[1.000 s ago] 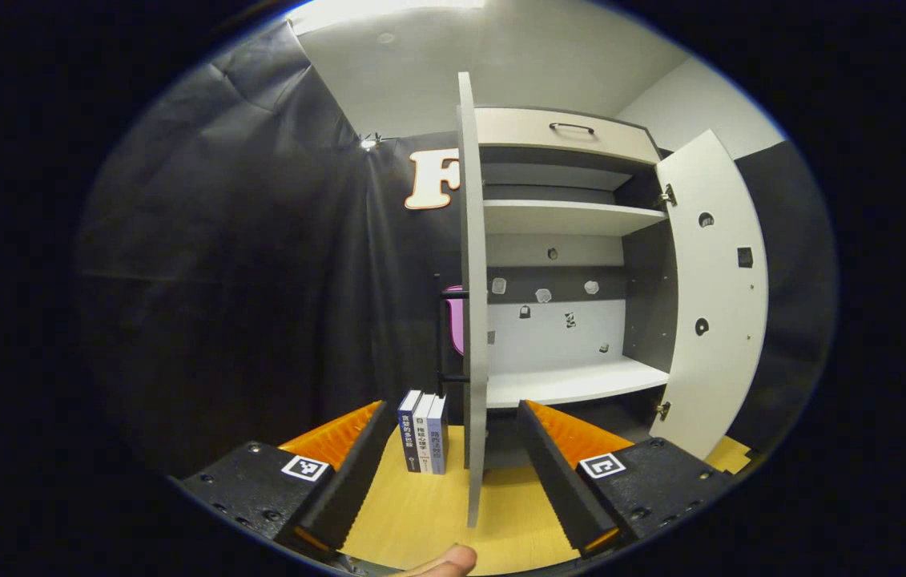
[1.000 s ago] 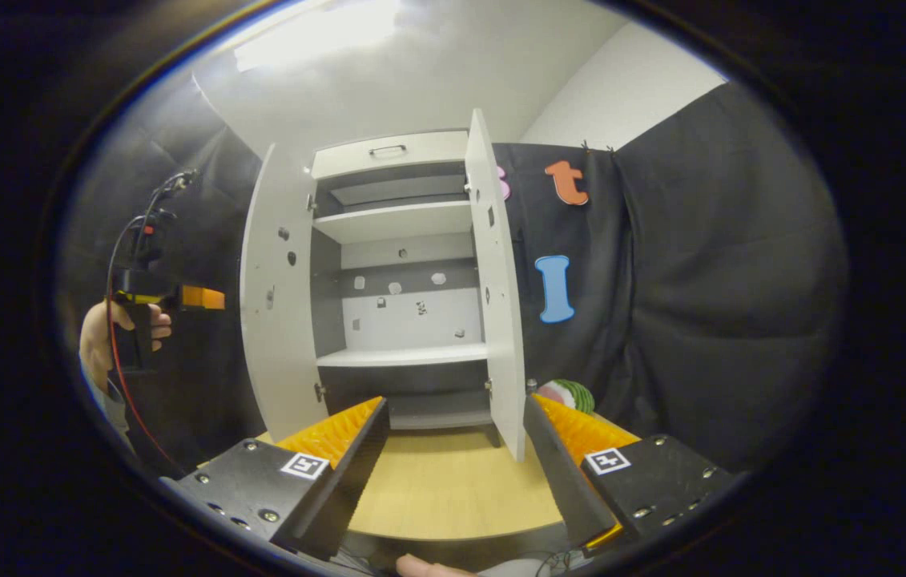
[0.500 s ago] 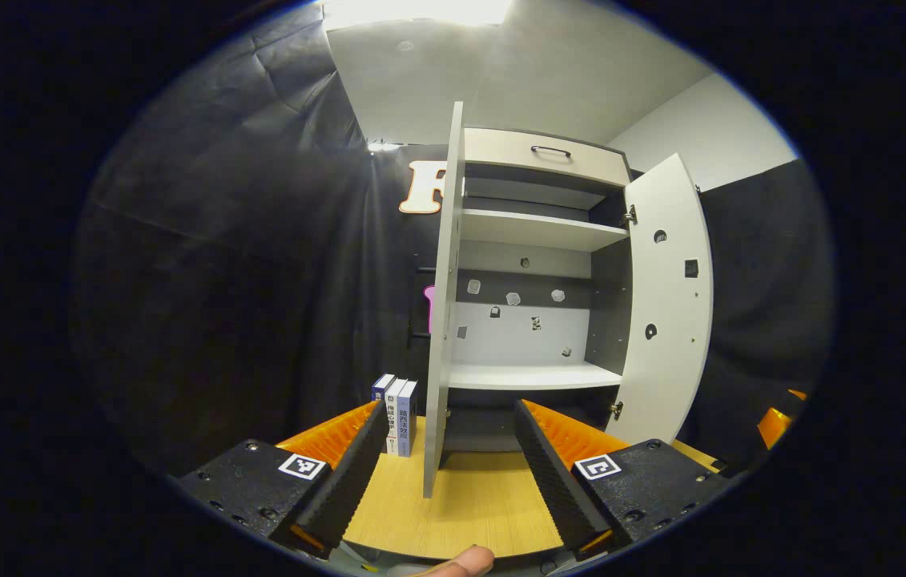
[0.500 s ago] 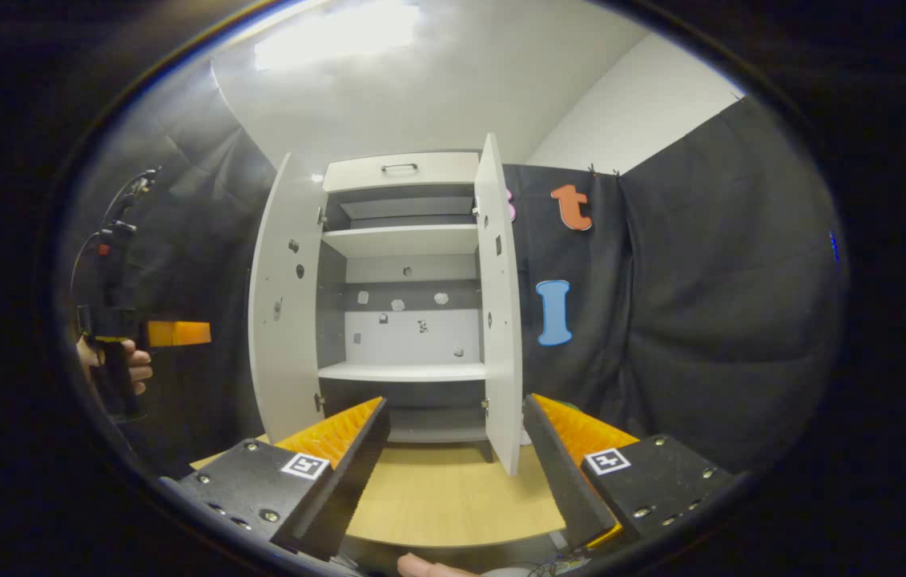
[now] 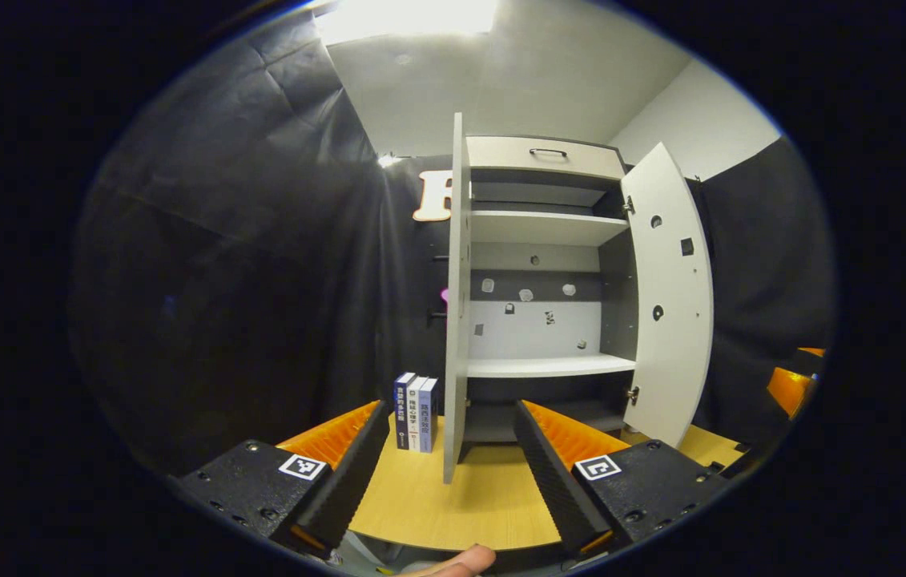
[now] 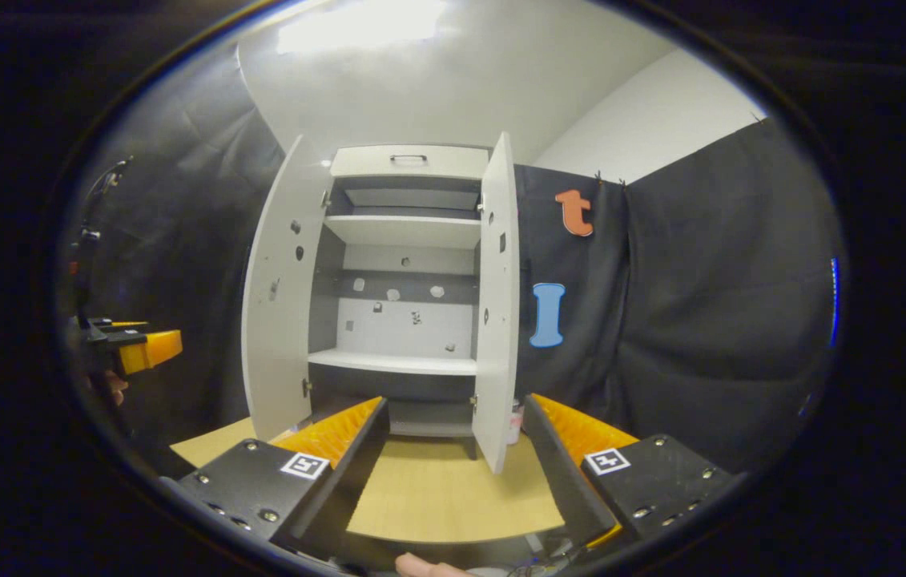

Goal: Open the right door of the double-door shoe cabinet with the right hand, and open the left door with the left hand.

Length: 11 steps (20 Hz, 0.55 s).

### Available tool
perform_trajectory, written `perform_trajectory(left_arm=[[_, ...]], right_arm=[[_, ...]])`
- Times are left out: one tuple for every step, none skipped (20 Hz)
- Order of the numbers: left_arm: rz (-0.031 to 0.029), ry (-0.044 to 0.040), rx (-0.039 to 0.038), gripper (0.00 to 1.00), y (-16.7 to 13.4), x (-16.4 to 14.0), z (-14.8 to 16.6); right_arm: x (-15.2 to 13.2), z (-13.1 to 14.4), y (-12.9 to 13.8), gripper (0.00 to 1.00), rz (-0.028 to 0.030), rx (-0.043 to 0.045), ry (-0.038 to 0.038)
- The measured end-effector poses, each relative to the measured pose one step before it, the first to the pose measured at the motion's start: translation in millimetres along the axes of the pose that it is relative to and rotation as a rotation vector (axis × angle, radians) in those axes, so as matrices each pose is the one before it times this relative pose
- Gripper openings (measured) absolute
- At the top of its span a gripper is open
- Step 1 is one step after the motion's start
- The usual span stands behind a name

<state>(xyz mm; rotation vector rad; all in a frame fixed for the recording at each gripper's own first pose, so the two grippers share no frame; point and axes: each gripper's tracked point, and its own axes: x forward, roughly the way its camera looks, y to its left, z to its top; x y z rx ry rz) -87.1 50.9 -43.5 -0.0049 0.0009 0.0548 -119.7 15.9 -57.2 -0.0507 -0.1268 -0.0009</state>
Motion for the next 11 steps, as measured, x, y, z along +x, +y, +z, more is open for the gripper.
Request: perform_trajectory(left_arm=[[-0.00809,-0.01102,0.01215,0.97,-1.9,0.89,1.28],[0.00102,-0.00353,0.01034,0.94,1.5,1.39,-1.04],[0.00369,0.00484,0.00141,0.97,0.44,0.53,-2.24],[-0.00645,0.00186,-0.00682,0.97,-2.53,-0.47,-1.51],[-0.0097,0.00759,-0.00685,0.97,-3.26,0.64,-1.75],[-0.00481,0.00665,-0.00754,0.97,-0.94,1.59,-3.0],[-0.00132,0.00398,-0.00387,0.97,-0.66,1.31,-1.37],[-0.00383,-0.0058,0.00616,0.94,-1.11,0.29,0.01],[0.00047,-0.01651,0.01132,0.94,-0.14,-0.09,2.38],[0.00381,-0.01163,0.0106,0.96,0.62,1.23,1.9],[0.00319,0.00002,0.00622,0.93,0.11,-0.18,0.57]], right_arm=[[-0.78,-0.59,-0.03,1.0,-0.00136,0.00199,0.00068],[-0.34,-1.21,-0.05,1.0,0.00136,0.00604,-0.00108],[-0.53,0.83,0.84,1.0,0.00888,0.00882,-0.0074],[0.08,0.54,1.32,1.0,0.00817,0.01034,-0.00704],[0.62,0.0,0.07,1.0,0.00538,0.01014,-0.00275],[-0.04,-1.11,-0.14,1.0,0.00517,0.00958,0.00346],[-0.18,-1.54,2.22,1.0,0.01421,0.00997,0.00893],[-0.99,-1.78,3.13,1.0,0.01325,0.00728,0.00425],[-0.26,0.89,0.58,1.0,0.00587,0.00071,-0.00072],[-0.93,-0.89,0.29,1.0,0.0015,-0.00522,0.00013],[-1.26,-0.79,0.55,1.0,0.00283,-0.00845,-0.00045]])
